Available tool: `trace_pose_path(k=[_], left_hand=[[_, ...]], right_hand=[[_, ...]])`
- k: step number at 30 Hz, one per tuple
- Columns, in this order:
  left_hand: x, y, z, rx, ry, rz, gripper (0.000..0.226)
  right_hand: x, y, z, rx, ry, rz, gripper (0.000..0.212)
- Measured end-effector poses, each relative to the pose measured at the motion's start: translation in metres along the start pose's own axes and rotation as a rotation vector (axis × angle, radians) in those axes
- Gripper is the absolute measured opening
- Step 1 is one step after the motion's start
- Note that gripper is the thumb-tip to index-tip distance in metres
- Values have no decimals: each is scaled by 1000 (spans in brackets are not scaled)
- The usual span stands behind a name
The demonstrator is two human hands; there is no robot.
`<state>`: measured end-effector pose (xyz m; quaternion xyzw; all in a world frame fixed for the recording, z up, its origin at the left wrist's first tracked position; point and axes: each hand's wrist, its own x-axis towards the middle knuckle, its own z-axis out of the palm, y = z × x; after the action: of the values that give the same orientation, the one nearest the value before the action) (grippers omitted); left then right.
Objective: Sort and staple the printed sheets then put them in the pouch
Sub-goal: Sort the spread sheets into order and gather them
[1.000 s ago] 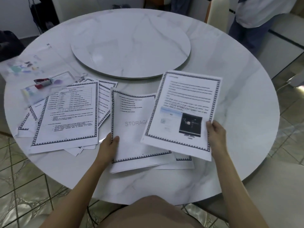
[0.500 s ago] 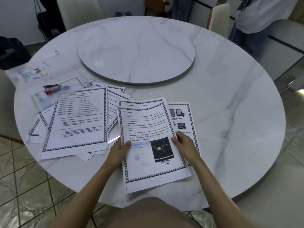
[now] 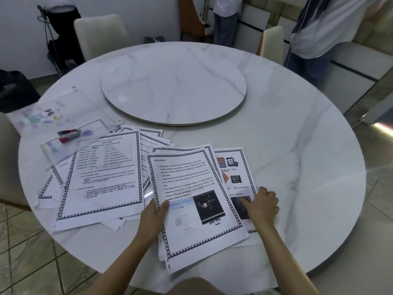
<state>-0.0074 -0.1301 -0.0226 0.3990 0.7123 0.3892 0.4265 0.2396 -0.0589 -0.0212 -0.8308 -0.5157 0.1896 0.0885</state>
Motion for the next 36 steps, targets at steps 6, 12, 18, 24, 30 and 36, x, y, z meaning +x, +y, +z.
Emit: trace_pose_path(k=[6, 12, 18, 24, 30, 36], left_hand=[[6, -1, -5, 31, -28, -10, 39], [7, 2, -2, 44, -17, -11, 36], [9, 2, 2, 52, 17, -24, 33], [10, 0, 3, 83, 49, -25, 35], [10, 3, 8, 109, 62, -24, 36], [6, 7, 14, 78, 41, -14, 35]], right_hand=[[1, 7, 0, 112, 12, -28, 33], [9, 23, -15, 354, 123, -73, 37], [21, 38, -54, 409, 279, 7, 25], [26, 51, -97, 453, 430, 92, 31], [32, 54, -105, 512, 528, 155, 33], [36, 52, -103, 631, 672, 216, 34]])
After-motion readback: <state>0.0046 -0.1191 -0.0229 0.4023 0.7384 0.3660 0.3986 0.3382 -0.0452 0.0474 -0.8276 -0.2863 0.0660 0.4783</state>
